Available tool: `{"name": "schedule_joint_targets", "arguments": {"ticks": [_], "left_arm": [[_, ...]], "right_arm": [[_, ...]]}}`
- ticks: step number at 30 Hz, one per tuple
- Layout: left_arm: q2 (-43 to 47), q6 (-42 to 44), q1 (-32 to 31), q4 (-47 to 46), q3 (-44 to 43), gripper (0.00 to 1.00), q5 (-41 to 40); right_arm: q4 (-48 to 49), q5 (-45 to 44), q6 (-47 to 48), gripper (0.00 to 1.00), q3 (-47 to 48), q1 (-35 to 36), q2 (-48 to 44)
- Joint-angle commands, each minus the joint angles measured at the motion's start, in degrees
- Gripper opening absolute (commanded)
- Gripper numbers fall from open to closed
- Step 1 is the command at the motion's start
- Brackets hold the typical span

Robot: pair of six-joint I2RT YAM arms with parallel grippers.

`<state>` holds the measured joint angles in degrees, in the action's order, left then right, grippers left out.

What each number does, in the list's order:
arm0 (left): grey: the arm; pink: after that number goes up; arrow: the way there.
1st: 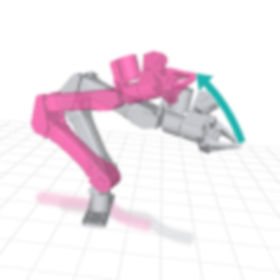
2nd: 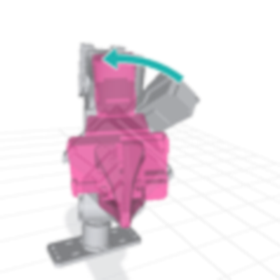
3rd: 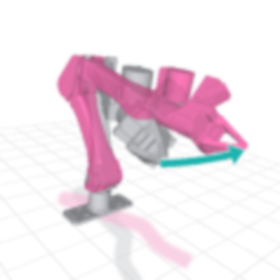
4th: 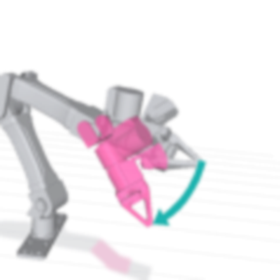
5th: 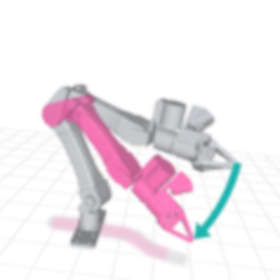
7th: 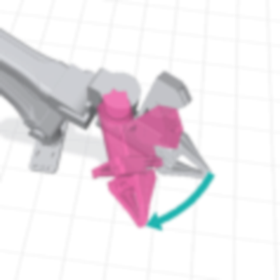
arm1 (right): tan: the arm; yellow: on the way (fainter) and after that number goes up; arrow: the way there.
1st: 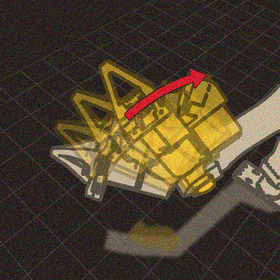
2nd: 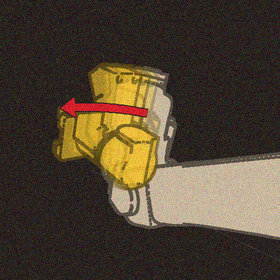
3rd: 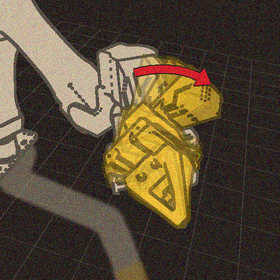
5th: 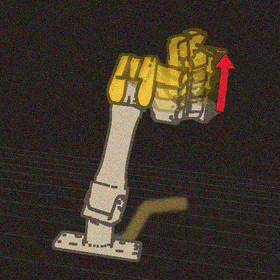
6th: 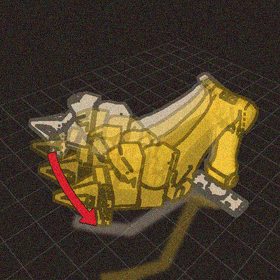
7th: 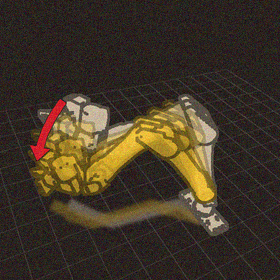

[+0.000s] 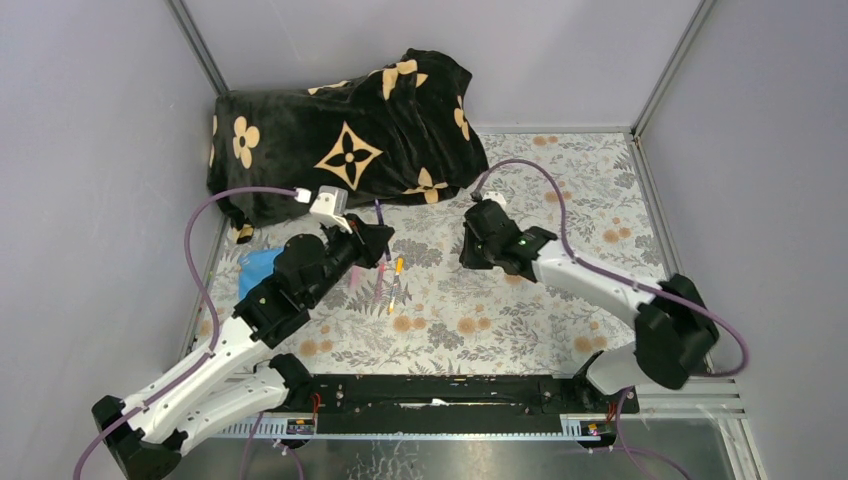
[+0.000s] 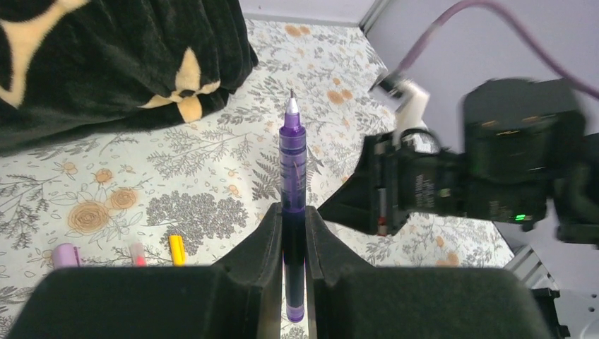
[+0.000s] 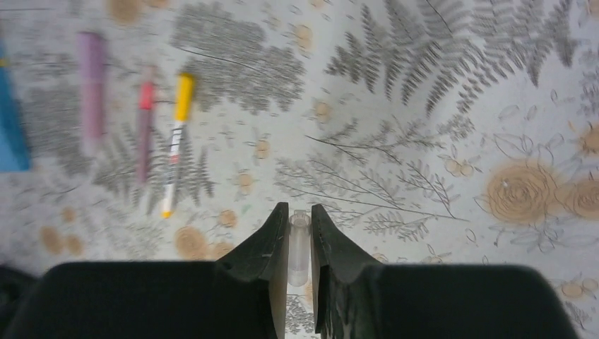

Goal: Insert the pens into the pen caps

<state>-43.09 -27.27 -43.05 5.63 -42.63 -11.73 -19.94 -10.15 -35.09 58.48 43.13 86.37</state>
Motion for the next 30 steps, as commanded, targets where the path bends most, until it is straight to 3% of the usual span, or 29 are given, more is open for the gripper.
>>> {"name": "schedule_joint_targets", "arguments": {"ticks": [1,8,13,21,25,30], "left_arm": [[-1.78,1.04,0.32,-3.78,-1.52,0.04,3.98],[-4.02,2.41,0.26,-4.71,-3.10,0.00,10.33],[-5.10,2.59,0.08,-5.37,-3.65,0.00,17.07],[-6.40,2.00,-7.14,-9.47,-4.38,0.00,18.77],[-7.69,2.17,-10.15,-11.80,-4.60,0.00,20.41],[-9.97,3.41,-11.73,-12.34,-5.52,0.00,24.53]], "right_arm": [[11.25,8.21,5.85,0.02,-4.04,0.33,-10.44],[28.15,18.67,8.03,0.00,-11.54,0.33,-25.16],[37.99,21.10,6.85,0.00,-15.50,0.29,-32.40],[48.20,15.97,2.29,0.00,-17.69,0.28,-38.61],[47.79,8.20,0.24,0.00,-15.67,0.31,-38.68],[48.80,8.35,1.73,0.00,-12.79,0.26,-37.56]]}}
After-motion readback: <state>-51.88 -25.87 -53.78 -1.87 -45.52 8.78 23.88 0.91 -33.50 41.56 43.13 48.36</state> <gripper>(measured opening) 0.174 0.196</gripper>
